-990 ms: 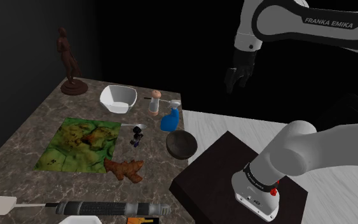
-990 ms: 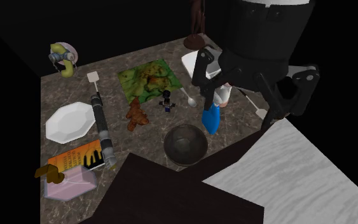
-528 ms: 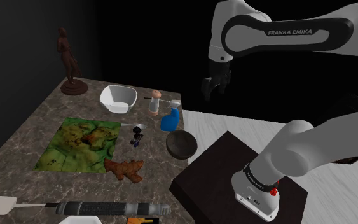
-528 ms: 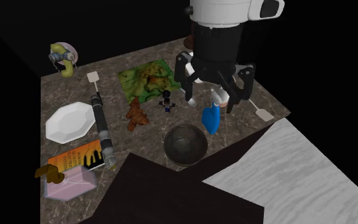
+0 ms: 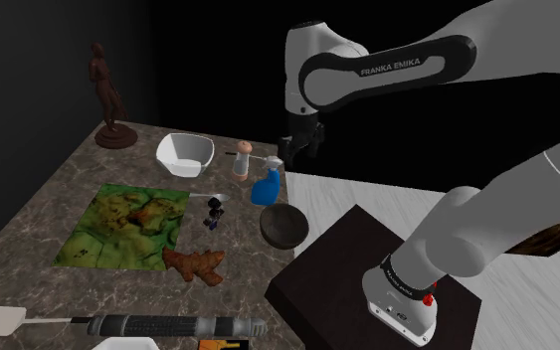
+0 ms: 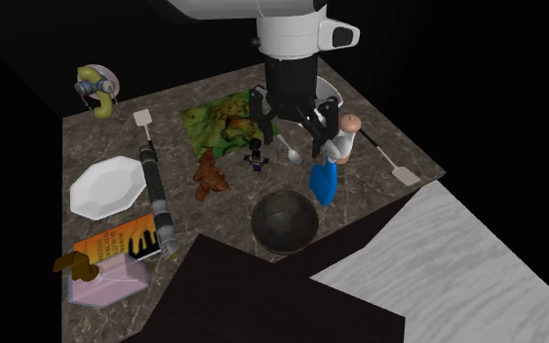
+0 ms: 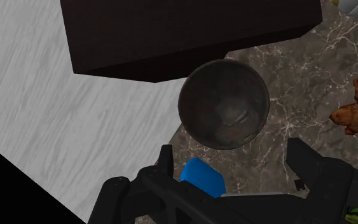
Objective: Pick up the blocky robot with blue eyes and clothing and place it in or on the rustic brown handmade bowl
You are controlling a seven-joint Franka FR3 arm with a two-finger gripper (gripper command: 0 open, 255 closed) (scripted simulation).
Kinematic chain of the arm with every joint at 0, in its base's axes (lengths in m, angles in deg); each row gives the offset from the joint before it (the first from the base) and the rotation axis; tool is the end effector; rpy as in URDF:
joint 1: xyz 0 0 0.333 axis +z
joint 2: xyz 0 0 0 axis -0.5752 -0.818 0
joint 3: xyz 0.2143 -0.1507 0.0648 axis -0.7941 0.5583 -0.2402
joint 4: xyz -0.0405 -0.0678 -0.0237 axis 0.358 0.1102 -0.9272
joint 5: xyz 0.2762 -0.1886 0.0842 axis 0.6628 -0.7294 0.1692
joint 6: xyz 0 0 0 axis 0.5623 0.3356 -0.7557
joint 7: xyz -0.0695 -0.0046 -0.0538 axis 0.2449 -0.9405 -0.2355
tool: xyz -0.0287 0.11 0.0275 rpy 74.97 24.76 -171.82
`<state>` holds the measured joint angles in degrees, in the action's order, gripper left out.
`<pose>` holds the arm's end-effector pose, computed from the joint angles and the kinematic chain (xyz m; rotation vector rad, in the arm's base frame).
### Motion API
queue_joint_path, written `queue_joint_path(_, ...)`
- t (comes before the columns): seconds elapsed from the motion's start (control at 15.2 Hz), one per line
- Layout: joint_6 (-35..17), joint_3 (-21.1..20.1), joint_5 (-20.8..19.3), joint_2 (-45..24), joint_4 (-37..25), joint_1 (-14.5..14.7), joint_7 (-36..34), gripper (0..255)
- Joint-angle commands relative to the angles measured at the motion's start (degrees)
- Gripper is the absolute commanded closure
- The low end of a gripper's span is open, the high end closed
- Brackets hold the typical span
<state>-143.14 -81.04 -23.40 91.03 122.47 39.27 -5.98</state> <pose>0.3907 0.0809 0.3806 2.9708 -0.1604 -0.3067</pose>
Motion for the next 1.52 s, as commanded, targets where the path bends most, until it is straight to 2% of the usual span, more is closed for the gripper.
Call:
queue_joint_path(0.0, -2.7, -1.1, -0.5, -4.9, -1.9, 0.4, -1.9, 0)
queue_joint_path(0.4, -7.3, -3.6, -3.2, -18.1, -9.3, 2.1, -7.6, 0)
queue_joint_path(0.73, -9.2, -4.5, -6.3, -29.4, -17.4, 4.3, -12.1, 0)
queue_joint_path(1.45, -7.3, -3.5, -11.7, -54.3, -41.8, 11.1, -18.1, 0)
